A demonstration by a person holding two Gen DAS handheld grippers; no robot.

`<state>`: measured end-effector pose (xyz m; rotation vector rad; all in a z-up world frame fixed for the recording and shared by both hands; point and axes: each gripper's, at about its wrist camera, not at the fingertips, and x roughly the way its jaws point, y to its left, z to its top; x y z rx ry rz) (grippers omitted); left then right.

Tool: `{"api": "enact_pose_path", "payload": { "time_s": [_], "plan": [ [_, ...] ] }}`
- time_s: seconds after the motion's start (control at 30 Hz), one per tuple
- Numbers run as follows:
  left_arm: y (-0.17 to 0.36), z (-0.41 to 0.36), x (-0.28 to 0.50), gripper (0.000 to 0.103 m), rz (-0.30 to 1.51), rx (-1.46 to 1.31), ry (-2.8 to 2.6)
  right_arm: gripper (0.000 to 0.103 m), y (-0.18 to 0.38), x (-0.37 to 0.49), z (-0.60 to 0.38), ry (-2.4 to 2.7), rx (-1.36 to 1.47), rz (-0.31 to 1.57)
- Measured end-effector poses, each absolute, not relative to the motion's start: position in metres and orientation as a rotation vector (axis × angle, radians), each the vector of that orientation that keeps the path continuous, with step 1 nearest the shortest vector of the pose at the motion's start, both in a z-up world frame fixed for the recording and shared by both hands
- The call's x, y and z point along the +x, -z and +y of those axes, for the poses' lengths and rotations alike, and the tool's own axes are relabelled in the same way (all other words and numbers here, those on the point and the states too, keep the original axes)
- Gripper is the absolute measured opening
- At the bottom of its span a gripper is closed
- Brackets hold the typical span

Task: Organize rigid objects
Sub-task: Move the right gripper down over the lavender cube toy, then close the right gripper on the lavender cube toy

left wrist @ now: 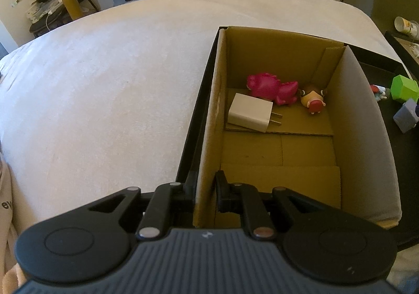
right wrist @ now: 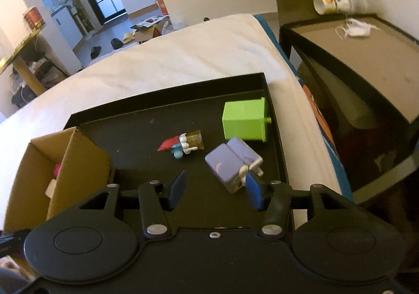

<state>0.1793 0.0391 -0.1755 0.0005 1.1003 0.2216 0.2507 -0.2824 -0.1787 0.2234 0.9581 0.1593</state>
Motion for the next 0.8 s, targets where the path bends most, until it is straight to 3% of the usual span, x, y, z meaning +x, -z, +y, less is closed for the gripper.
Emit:
{"api": "enact_pose_path", "payload": {
  "time_s": [0.67,0.8],
  "plan": [
    [0.174,0.039,0.180,0.014,1.106,-0.001,-0.230,0.056,0.200,0.280,-0.267,-0.131,0.054,0.886],
    [0.175,0.040,0.181,0.014,1.111,-0.001,-0.231,0.052,0.202,0.281,-0.265,-0.134,0.044,0.867]
  ]
}}
